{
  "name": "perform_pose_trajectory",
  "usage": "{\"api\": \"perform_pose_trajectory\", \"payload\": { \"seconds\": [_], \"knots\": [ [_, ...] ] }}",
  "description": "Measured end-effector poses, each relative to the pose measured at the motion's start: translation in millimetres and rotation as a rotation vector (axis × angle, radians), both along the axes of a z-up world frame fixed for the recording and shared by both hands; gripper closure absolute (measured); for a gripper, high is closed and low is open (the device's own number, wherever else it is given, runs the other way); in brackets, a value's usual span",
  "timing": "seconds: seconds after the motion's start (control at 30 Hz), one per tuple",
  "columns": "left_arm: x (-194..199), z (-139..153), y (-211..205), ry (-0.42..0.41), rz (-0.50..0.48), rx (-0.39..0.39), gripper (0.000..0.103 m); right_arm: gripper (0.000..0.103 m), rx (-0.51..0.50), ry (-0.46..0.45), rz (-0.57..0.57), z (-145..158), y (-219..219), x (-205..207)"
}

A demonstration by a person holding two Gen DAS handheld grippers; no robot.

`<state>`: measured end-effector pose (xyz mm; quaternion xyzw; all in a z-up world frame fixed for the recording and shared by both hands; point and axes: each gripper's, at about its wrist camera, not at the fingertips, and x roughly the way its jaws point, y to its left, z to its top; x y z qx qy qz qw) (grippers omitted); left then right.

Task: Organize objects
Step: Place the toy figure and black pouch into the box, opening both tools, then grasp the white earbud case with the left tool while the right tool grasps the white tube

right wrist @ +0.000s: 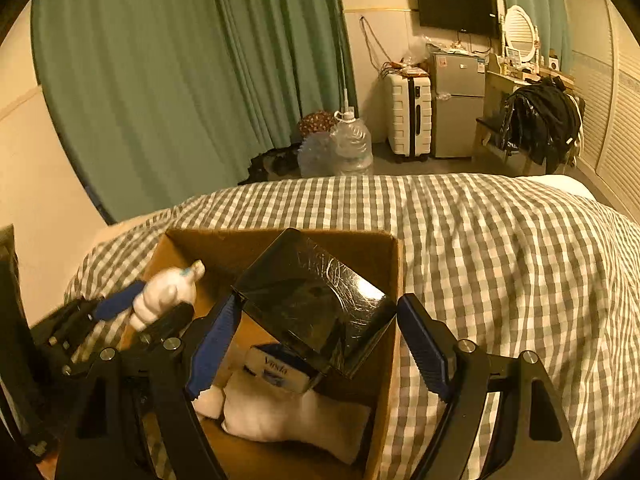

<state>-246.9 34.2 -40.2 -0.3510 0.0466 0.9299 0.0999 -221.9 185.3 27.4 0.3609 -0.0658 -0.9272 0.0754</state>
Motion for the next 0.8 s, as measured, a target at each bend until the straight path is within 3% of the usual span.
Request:
{"api": "perform_pose_trajectory", "payload": {
  "seconds": [0.07, 0.1, 0.17, 0.2, 0.23, 0.43, 0.8],
  "knots": [
    [2.0, 1.8, 0.5, 0.0, -0.002, 0.004, 0.043, 0.02, -0.04, 0.024, -0.012, 4.0, 2.6, 5.4],
    [4.2, 4.0, 0.6, 0.005, 0.001, 0.005, 0.042, 0.012, -0.067, 0.04, -0.012, 6.4, 5.7, 7.8],
    [9.5, 9.9, 1.6, 0.024, -0.004, 0.004, 0.03, 0.009, -0.096, 0.084, -0.038, 14.9, 12.5, 15.1],
    [13.4, 13.2, 1.6, 0.037, -0.007, 0.005, 0.017, 0.009, -0.098, 0.101, -0.048, 20.3, 13.7, 18.8],
    [18.2, 18.5, 2.7, 0.055, -0.008, 0.006, 0.012, 0.009, -0.096, 0.117, -0.051, 26.6, 15.3, 23.9],
    [54.7, 46.4, -3.6, 0.11, -0.01, 0.012, 0.011, 0.009, -0.034, 0.166, -0.065, 57.4, 13.9, 55.2],
    [133.1, 91.1, -38.3, 0.196, 0.068, 0.026, 0.005, 0.009, 0.091, 0.208, 0.028, 96.5, -15.0, 153.1]
  ]
}}
